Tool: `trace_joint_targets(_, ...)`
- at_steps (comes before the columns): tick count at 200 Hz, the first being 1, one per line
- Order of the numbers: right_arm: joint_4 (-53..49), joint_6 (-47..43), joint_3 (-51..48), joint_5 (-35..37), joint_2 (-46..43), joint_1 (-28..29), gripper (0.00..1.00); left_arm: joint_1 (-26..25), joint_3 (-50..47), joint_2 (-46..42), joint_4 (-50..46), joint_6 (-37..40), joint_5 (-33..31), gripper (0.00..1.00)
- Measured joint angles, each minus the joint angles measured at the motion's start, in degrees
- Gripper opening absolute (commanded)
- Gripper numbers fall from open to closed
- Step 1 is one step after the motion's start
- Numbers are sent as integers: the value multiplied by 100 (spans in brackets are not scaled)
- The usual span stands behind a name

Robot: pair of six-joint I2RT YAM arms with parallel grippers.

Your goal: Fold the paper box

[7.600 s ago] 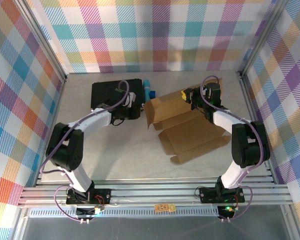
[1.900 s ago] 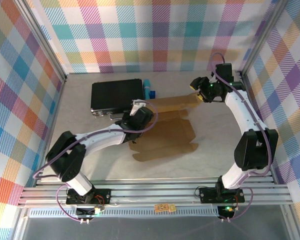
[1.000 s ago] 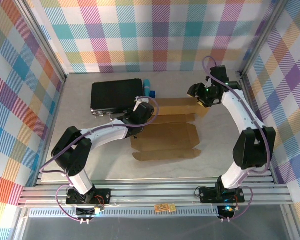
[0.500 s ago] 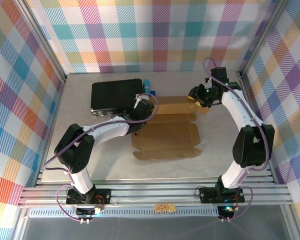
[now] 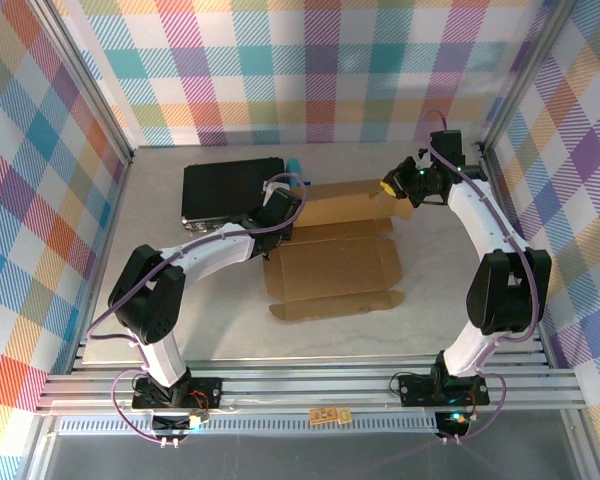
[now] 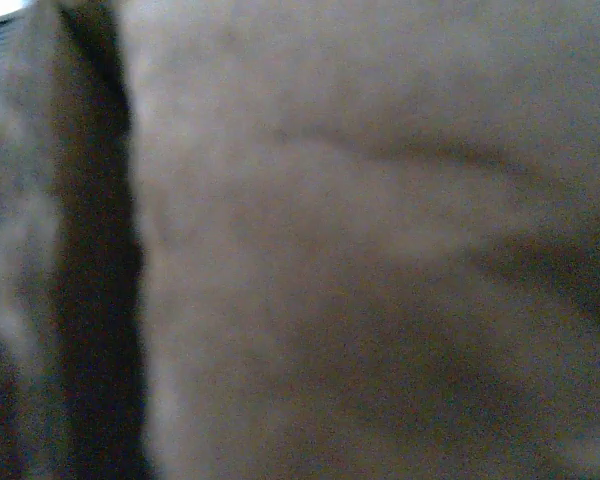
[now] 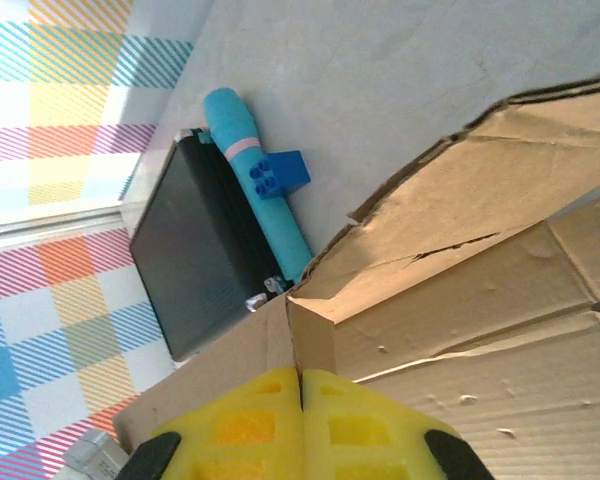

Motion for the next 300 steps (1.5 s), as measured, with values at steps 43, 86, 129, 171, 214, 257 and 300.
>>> trace_joint_targets(43,-70,280,490,105,-157,-122,41,212,387,-66,-409,-365,437,0)
trace_joint_targets(86,13,70,-111,448,-1259,-662,46,490,946,-214,-977,-485,868,0)
trace_joint_targets(129,470,-260,-1491,527,-1547,-743,57,654,1600,-256,-1628,-612,1167,0)
trace_joint_targets(171,754,-634,-1670,323,-1078,-691,54,837,2068,-254,-2352,-710,1484,0)
trace_joint_targets(214,1027,-942,-1287,133,-560,-514,44,955,2479,-188,-2900,-769,1703,0)
trace_joint_targets(257,1115,-1032,-1279,173,-546,-313,41,957,2533,-22,-3185,-848,1845,0)
trace_joint_targets(300,1106,-1128,-1126,221,-546,-286,28,962,2577,15,-3298,-876,1888,0)
